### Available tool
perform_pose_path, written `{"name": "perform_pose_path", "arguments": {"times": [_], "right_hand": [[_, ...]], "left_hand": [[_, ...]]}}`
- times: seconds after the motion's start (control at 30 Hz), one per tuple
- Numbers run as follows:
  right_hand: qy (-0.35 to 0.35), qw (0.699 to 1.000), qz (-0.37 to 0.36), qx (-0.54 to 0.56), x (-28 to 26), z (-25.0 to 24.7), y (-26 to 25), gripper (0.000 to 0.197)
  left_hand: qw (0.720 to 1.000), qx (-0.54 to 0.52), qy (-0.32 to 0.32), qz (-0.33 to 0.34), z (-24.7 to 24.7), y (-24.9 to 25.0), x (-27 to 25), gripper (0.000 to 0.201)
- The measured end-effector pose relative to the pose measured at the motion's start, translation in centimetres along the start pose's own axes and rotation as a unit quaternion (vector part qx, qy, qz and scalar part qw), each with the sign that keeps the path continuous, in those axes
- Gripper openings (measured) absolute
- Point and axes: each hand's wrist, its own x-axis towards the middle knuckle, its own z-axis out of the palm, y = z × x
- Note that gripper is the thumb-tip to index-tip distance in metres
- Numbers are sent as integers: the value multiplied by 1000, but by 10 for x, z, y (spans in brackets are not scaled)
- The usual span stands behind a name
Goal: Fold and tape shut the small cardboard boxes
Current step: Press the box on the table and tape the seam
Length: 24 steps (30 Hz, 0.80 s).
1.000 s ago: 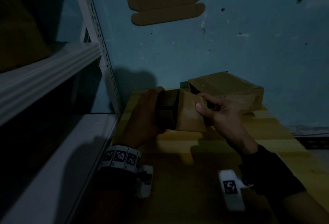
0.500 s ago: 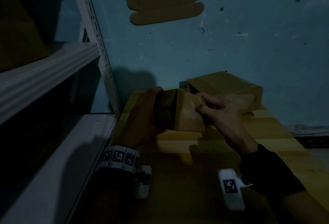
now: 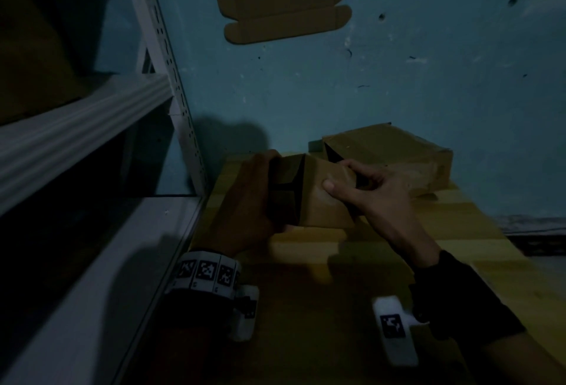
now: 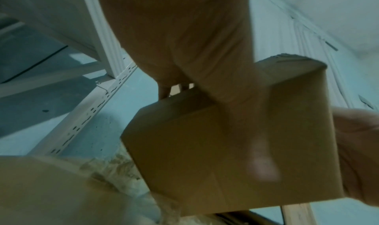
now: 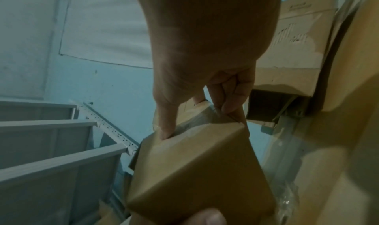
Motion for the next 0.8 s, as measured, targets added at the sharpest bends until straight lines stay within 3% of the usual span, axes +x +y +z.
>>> {"name": "perform_pose_path", "arguments": {"times": [0.17,0.37,0.53,0.63,0.7,0.8], "right_hand": [[15,1000,-12,-12,1,5,-1,42],[28,1000,-8,-2,4,4,2,44],[26,999,-3,-18,7,1,7,43],[26,999,-4,-20,8,1,10,42],[35,999,-9,-20,8,3,10,42],[39,999,-13,-28,8,3,12,42]], "left_hand": [[1000,-2,-8,10,-4,6,-1,124],[999,19,0,41,-10,15,-2,119],[992,-12,-116,-54,3,-15,1,110],[999,-5,6,53,3,1,-4,76],[993,-33,42,101,-5,23,-4,68],[993,-10,33,111,-2,16,-4,66]]}}
